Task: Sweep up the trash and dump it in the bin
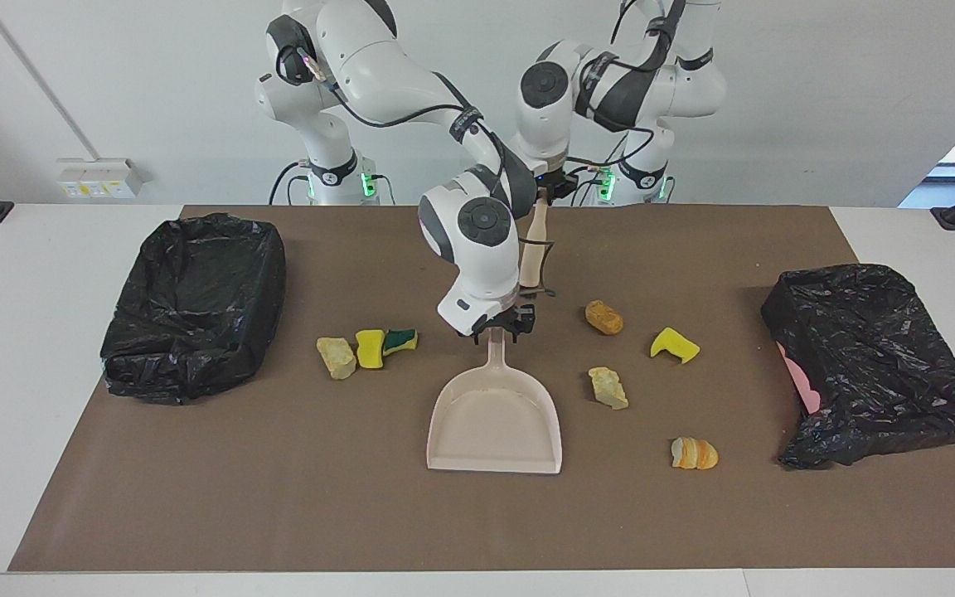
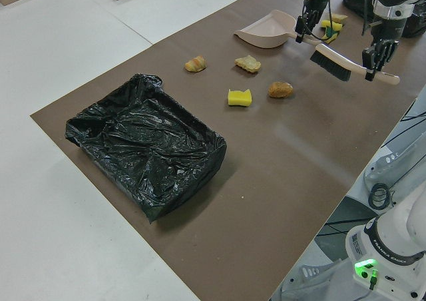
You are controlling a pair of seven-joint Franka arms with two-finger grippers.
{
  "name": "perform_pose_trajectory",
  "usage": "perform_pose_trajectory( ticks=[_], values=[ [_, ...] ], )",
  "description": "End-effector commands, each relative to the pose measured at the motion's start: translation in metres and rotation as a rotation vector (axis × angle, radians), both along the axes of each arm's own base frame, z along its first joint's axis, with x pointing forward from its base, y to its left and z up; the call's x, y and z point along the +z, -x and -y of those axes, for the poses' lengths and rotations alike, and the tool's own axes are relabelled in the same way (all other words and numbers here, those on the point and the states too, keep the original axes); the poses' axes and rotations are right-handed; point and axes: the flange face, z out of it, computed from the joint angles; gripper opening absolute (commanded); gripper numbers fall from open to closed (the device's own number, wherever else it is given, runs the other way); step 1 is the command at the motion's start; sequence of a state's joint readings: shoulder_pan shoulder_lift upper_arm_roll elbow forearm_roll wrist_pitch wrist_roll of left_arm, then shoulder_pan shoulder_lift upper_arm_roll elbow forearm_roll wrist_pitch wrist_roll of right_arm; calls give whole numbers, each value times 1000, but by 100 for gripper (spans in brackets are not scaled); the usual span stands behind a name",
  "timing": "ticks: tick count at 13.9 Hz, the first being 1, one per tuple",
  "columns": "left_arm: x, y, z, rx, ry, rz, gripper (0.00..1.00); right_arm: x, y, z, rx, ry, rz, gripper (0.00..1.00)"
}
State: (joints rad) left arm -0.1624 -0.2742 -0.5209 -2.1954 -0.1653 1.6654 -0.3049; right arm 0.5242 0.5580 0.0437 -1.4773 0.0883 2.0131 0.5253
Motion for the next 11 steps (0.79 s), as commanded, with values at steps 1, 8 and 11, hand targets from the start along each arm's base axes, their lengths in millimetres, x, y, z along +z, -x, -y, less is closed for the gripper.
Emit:
perform_pose_trajectory(
  ticks=[1,8,11],
  values=[
    [17,-38,-67,12,-26,79,0,7,9,3,19,12,-1,0],
    [-7,-192,-206,-37,63,157,0,83,0,52,511,-31,21,0],
    [-37,-211,-219,-57,33,151,0,117,26,84,875,-58,-45,0]
  ],
)
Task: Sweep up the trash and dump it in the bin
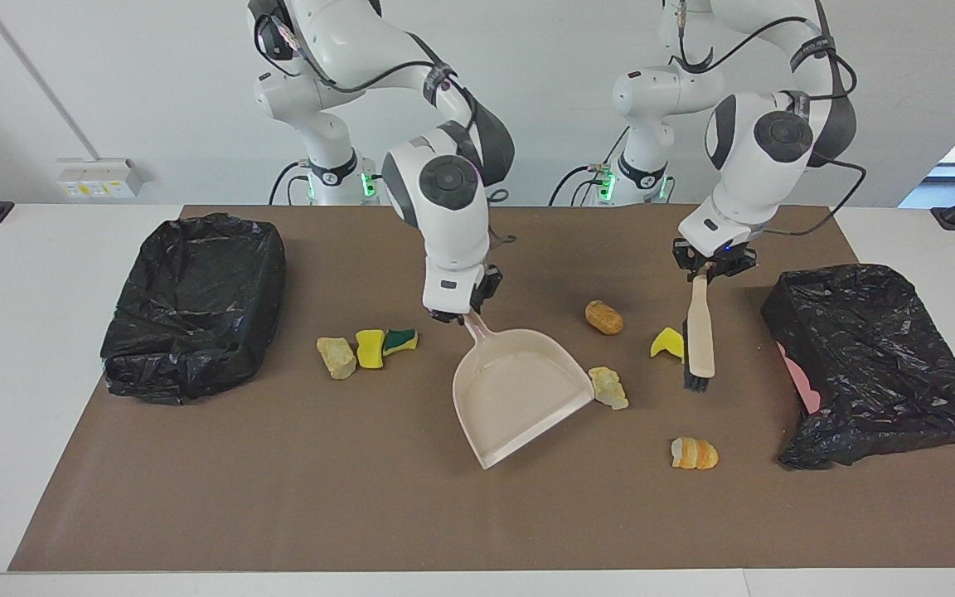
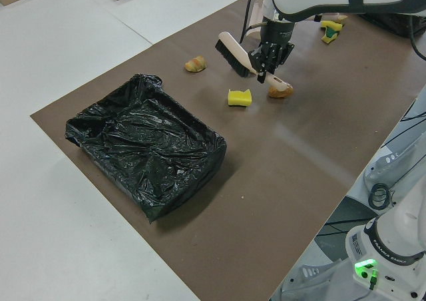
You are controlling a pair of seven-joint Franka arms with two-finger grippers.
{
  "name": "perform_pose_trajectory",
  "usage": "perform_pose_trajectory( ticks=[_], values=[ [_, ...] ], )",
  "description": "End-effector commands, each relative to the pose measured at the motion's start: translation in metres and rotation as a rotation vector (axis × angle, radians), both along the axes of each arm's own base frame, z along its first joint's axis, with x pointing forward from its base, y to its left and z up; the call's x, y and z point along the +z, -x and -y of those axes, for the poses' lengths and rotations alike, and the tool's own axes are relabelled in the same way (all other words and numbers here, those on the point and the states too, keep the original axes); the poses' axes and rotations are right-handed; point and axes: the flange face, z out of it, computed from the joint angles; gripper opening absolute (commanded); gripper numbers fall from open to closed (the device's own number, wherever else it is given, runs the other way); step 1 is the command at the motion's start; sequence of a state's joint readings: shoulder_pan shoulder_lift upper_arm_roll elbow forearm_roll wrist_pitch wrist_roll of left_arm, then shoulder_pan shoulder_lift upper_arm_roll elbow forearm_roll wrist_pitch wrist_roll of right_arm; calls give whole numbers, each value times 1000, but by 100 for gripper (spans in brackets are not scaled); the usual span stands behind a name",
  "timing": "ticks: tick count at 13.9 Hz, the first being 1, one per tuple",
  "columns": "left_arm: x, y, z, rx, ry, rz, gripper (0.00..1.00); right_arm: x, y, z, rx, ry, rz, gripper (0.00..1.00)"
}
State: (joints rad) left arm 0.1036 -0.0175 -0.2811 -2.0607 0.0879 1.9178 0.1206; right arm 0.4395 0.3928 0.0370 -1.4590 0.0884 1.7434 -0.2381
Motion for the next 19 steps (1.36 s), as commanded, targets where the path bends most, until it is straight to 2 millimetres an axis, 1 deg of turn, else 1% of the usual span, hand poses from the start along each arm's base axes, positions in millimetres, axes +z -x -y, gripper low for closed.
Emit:
perform_pose_trajectory(
  ticks=[1,2,3,4,5,6,8,9,10,11,13,14,15,16,17,19],
  values=[
    [-13,-24,-26,1,-11,16,0,14,29,20,254,-6,-30,0],
    [-18,-30,-37,10,-5,7,0,7,38,24,336,-13,-37,0],
    [-29,-33,-43,20,-1,-14,0,0,43,30,431,-22,-36,0],
    [-36,-35,-58,47,1,-28,0,-4,46,37,542,-27,-32,0],
    [-36,-34,-67,61,0,-32,0,-10,51,43,633,-21,-25,0],
    [-36,-34,-69,61,-6,-32,0,-17,58,46,665,-14,-25,0],
    [-37,-33,-72,64,-7,-39,0,-38,66,37,703,24,-26,0],
    [-40,-30,-73,68,-9,-51,0,-47,77,23,719,52,-26,0],
    [-42,-30,-79,78,-8,-56,0,-54,82,20,701,62,-30,0],
    [-44,-30,-92,103,-7,-58,0,-60,85,15,685,64,-20,0],
    [-46,-27,-101,116,-8,-64,0,-79,98,-9,653,82,-13,0],
    [-50,-24,-104,122,-9,-75,0,-85,100,-15,646,99,-10,0],
    [-50,-20,-103,122,-12,-81,0,-85,99,-17,637,99,3,0],
    [-56,-14,-101,119,-15,-95,0,-84,100,-18,637,98,5,0],
    [-57,-7,-96,114,-20,-107,0,-87,101,-21,622,101,4,0],
    [-63,10,-78,94,-34,-143,0,-98,105,-29,595,101,20,0]
  ],
)
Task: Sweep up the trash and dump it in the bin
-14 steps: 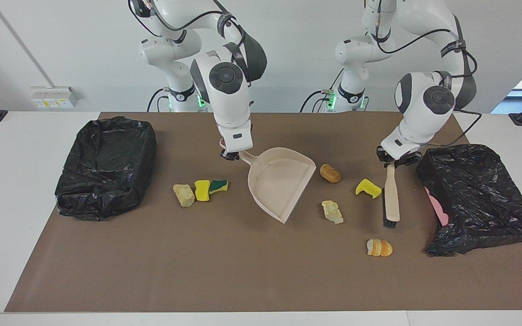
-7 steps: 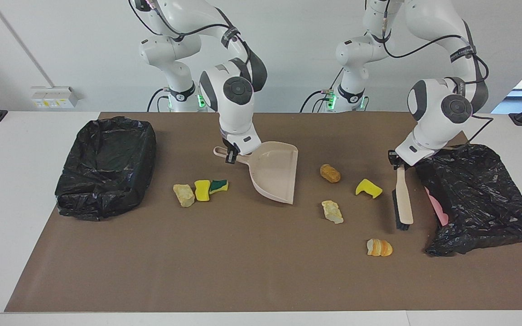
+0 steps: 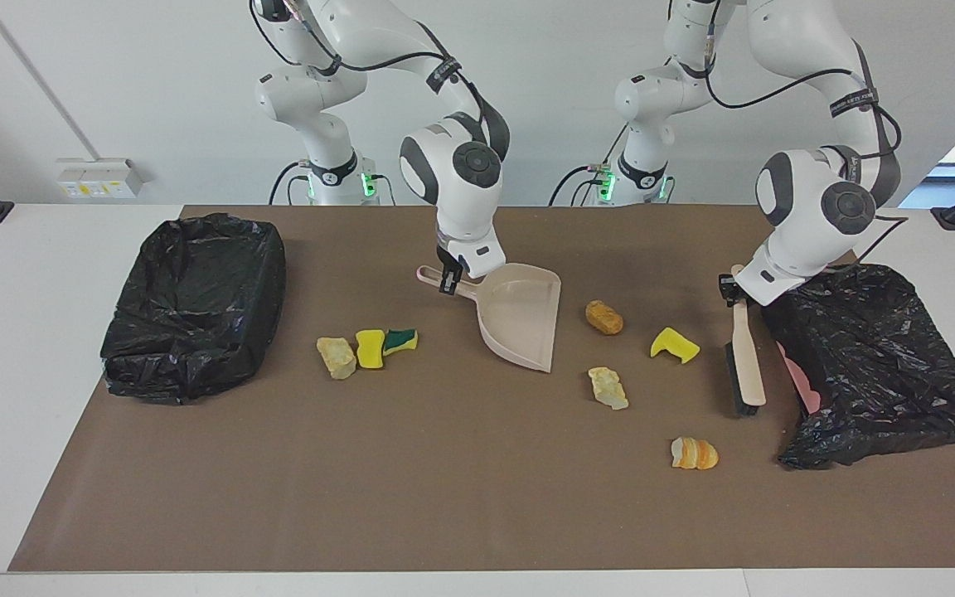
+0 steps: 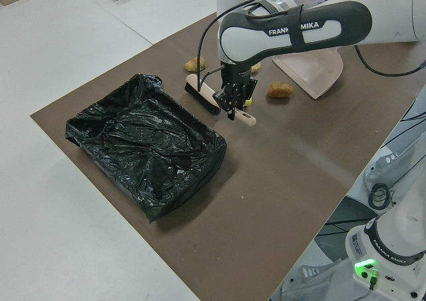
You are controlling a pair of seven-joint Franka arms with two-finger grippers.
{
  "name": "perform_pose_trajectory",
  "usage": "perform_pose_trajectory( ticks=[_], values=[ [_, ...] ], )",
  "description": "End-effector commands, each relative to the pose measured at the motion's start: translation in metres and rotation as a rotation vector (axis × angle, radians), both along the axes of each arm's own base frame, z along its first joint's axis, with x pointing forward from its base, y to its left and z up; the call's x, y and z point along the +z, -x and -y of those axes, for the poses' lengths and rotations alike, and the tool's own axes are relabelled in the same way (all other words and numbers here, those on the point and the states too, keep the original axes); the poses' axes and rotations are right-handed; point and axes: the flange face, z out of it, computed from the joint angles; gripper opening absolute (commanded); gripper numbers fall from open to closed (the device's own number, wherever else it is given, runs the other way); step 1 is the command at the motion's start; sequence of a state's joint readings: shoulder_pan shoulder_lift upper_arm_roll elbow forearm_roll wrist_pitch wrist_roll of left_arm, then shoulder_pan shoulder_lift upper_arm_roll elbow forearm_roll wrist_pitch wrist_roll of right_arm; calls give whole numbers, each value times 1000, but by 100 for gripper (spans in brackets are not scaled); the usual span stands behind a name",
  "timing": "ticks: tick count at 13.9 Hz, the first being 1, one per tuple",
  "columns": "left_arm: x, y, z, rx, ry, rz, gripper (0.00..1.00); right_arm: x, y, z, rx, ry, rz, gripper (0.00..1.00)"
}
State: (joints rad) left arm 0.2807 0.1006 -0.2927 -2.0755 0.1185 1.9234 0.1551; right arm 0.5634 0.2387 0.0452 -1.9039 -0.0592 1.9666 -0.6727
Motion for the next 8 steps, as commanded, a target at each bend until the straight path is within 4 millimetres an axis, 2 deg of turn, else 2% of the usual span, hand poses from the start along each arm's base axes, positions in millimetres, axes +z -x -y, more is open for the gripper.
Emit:
perform_pose_trajectory(
  ticks=[1,3,5,8],
  values=[
    [1,31,33,-54,-34,-30,0,-9,4,-5,-26,3,27,0],
    [-4,55,74,-69,-59,-33,0,-9,5,-5,-26,4,26,0],
    [-7,70,102,19,-47,-46,0,-9,5,-5,-31,4,27,0],
    [-9,99,159,159,-28,-53,0,-10,5,-4,-33,6,24,0]
  ],
)
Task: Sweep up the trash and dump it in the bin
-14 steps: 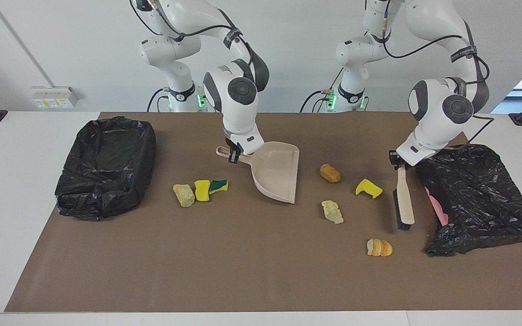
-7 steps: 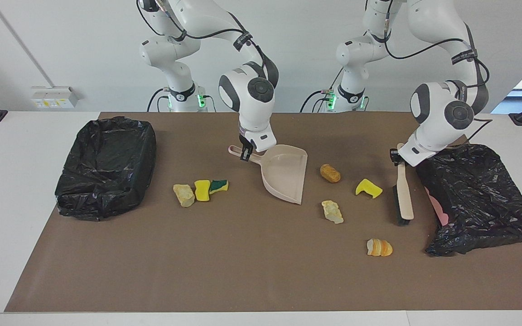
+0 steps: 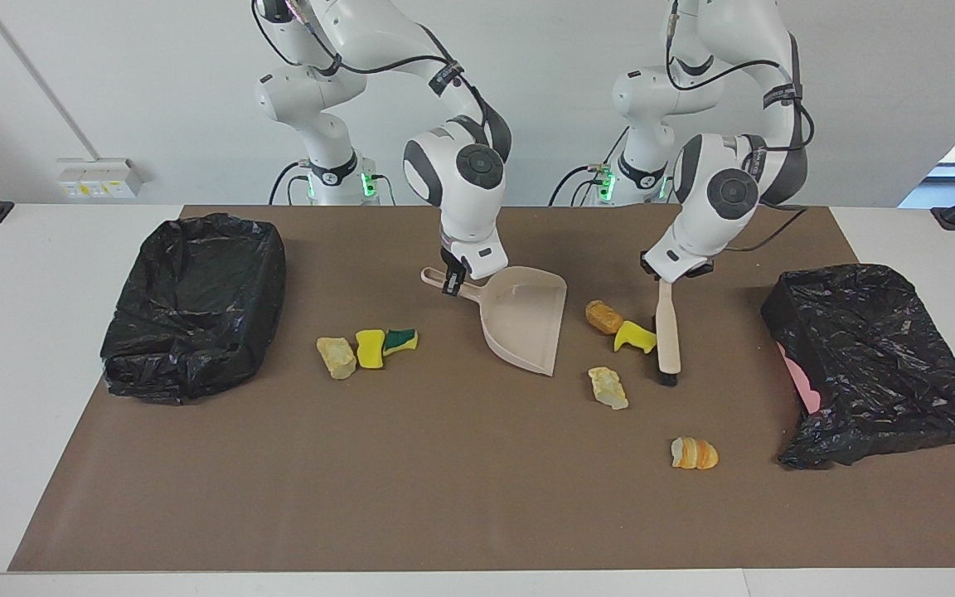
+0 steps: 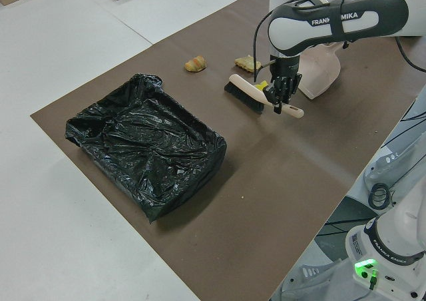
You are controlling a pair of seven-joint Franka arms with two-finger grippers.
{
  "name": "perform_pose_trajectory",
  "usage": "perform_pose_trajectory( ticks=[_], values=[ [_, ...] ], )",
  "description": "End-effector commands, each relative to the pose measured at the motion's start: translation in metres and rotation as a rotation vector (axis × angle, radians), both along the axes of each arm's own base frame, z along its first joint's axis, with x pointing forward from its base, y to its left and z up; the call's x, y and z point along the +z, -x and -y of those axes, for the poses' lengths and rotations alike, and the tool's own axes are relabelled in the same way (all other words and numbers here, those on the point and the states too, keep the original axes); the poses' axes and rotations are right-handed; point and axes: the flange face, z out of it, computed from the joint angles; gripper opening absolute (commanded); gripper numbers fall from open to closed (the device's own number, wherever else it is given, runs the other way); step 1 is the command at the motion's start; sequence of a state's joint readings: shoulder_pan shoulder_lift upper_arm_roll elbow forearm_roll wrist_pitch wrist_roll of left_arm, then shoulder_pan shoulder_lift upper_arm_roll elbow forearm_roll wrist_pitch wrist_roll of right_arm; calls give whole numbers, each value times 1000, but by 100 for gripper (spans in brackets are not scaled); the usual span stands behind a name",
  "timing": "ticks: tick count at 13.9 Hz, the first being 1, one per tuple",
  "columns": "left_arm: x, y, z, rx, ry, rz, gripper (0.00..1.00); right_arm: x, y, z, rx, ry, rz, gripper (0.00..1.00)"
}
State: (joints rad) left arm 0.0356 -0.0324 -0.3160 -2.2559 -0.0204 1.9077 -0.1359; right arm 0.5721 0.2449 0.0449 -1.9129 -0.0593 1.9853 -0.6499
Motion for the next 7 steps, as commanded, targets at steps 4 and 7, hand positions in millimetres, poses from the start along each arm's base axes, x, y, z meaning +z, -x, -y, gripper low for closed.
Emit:
perform_pose_trajectory(
  ticks=[4,7],
  values=[
    [2,63,111,66,84,-44,0,-4,2,0,-20,8,16,0],
    [12,63,152,88,191,-33,0,-4,2,0,-20,9,15,0]
  ],
)
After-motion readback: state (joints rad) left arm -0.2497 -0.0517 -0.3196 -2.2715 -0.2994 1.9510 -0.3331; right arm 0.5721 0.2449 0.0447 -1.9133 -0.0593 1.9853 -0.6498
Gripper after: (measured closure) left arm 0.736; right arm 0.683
